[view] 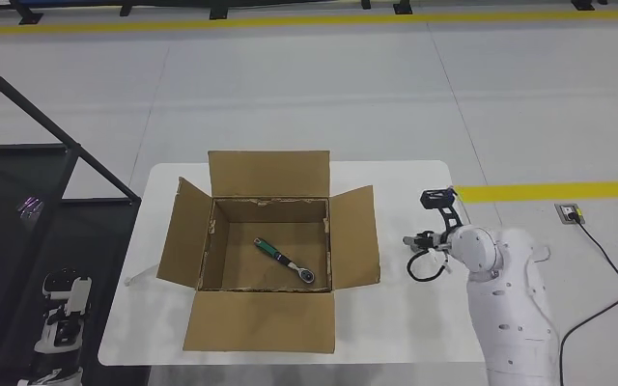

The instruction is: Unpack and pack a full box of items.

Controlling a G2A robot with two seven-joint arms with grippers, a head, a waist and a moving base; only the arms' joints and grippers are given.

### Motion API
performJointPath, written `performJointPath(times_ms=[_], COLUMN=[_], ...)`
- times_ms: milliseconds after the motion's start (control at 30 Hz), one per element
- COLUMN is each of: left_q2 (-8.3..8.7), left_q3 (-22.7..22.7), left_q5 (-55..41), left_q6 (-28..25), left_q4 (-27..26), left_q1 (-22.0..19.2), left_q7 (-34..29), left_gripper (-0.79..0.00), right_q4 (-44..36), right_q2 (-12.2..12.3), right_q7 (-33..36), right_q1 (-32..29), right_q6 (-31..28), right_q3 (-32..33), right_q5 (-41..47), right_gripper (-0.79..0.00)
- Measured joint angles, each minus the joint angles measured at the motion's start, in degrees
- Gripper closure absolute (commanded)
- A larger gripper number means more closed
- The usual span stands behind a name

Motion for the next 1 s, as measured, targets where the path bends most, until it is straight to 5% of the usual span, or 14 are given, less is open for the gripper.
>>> performJointPath(times_ms=[500, 767, 1000], left_q2=[0.00, 0.00, 0.00], left_q3=[0.00, 0.00, 0.00], left_q5=[0.00, 0.00, 0.00], left_q6=[0.00, 0.00, 0.00], left_q4=[0.00, 0.00, 0.00], left_q1=[0.00, 0.00, 0.00], left_q7=[0.00, 0.00, 0.00], left_gripper=[-0.785, -0.785, -0.785], right_q4=[18.40, 22.37, 19.03], right_q2=[1.14, 1.81, 2.23], right_q7=[-2.30, -4.32, -5.52], right_q1=[8.33, 9.53, 8.61], right_q6=[-0.41, -0.65, 0.95], right_q3=[-0.93, -1.41, -2.26], right_q5=[4.11, 5.55, 6.06], right_gripper=[-0.631, -0.031, 0.000])
